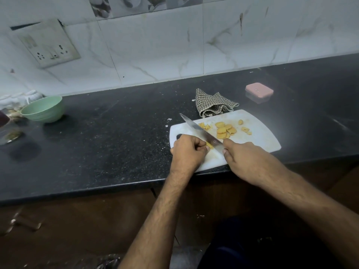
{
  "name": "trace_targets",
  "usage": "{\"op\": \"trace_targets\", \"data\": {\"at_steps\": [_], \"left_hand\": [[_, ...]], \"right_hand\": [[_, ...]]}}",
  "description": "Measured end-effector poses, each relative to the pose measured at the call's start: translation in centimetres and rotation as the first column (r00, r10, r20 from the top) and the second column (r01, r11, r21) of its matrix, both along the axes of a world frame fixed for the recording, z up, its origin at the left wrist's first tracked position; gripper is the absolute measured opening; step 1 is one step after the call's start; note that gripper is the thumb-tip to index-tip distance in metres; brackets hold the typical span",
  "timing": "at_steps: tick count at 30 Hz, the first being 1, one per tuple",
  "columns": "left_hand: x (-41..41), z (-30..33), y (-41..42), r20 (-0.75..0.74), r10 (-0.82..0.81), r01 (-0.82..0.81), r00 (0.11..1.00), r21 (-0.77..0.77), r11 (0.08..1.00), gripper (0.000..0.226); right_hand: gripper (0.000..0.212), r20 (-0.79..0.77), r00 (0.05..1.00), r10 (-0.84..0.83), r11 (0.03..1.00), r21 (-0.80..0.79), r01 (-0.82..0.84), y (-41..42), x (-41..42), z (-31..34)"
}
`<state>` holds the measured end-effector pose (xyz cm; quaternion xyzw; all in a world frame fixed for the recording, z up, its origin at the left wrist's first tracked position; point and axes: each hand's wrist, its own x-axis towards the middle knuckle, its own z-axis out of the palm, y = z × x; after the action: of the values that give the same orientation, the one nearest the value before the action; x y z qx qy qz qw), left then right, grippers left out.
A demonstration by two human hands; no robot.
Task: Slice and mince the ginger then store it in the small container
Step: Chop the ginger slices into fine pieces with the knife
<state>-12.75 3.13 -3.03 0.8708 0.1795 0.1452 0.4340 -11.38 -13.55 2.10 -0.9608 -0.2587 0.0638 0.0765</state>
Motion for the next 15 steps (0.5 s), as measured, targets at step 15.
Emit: {"op": "trace_targets", "data": {"at_steps": [15], "left_hand": [[-0.37, -0.08, -0.22, -0.002, 0.045, -0.045, 0.999, -0.015, 0.999, 0.017]], "right_hand": [[0.012, 0.006, 1.0, 0.029, 0.994, -0.109, -0.028, -0.11, -0.07, 0.83]]}}
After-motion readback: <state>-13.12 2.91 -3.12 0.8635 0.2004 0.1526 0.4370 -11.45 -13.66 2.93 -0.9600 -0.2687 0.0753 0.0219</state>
